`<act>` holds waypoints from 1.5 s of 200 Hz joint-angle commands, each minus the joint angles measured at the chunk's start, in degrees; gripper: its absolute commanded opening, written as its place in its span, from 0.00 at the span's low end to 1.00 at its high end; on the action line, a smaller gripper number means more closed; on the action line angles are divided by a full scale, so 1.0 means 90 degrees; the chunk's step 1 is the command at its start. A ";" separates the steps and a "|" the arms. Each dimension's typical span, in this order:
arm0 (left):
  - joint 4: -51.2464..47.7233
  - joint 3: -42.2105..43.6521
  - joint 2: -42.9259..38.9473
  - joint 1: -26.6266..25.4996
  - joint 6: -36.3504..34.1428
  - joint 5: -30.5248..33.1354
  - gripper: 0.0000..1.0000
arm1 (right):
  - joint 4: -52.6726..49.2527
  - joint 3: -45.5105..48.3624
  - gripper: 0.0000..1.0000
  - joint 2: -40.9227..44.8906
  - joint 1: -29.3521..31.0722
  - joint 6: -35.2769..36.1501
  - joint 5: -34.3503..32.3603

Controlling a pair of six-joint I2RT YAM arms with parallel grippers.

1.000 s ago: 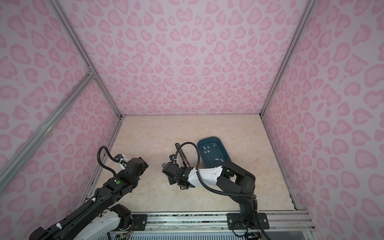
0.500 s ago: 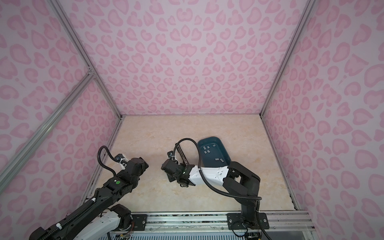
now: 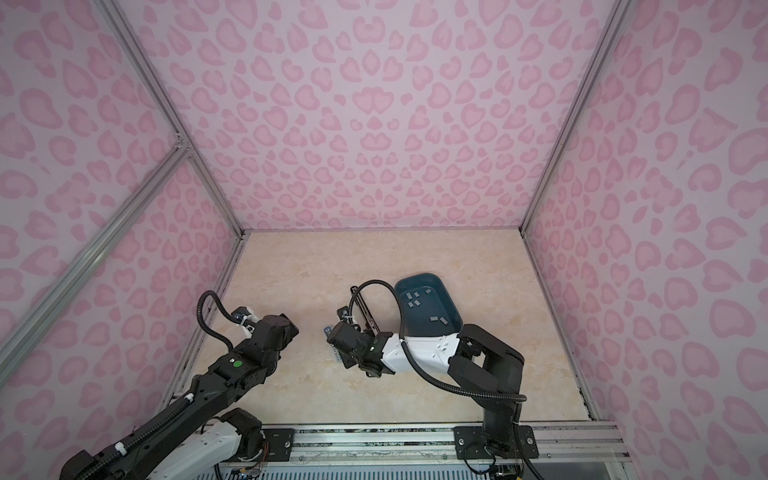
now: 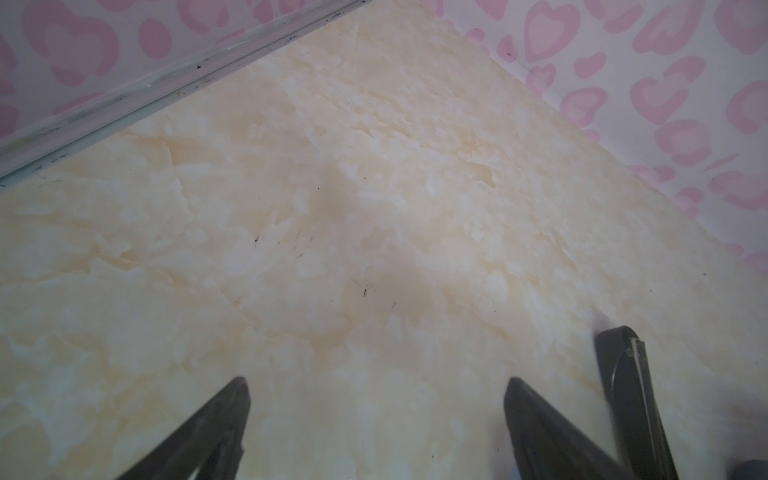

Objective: Load the staples into the stapler

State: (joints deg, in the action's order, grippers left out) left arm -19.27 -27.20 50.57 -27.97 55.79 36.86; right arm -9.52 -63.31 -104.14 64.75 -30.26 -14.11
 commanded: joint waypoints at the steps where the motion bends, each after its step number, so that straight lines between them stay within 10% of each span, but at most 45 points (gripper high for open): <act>1: 0.0082 -0.0152 0.0131 0.0009 -0.0039 -0.0023 0.96 | 0.0134 -0.0167 0.13 -0.0180 0.0003 -0.0006 -0.0054; 300: 0.0264 -0.0024 -0.0101 0.0012 -0.0214 -0.0175 0.96 | -0.0001 -0.0349 0.11 -0.0597 0.0013 -0.0051 -0.0140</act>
State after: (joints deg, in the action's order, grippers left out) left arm -18.02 -27.38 49.50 -27.97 53.89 34.89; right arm -8.99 -66.43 -109.27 64.82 -30.68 -14.11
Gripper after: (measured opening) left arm 0.963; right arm 0.111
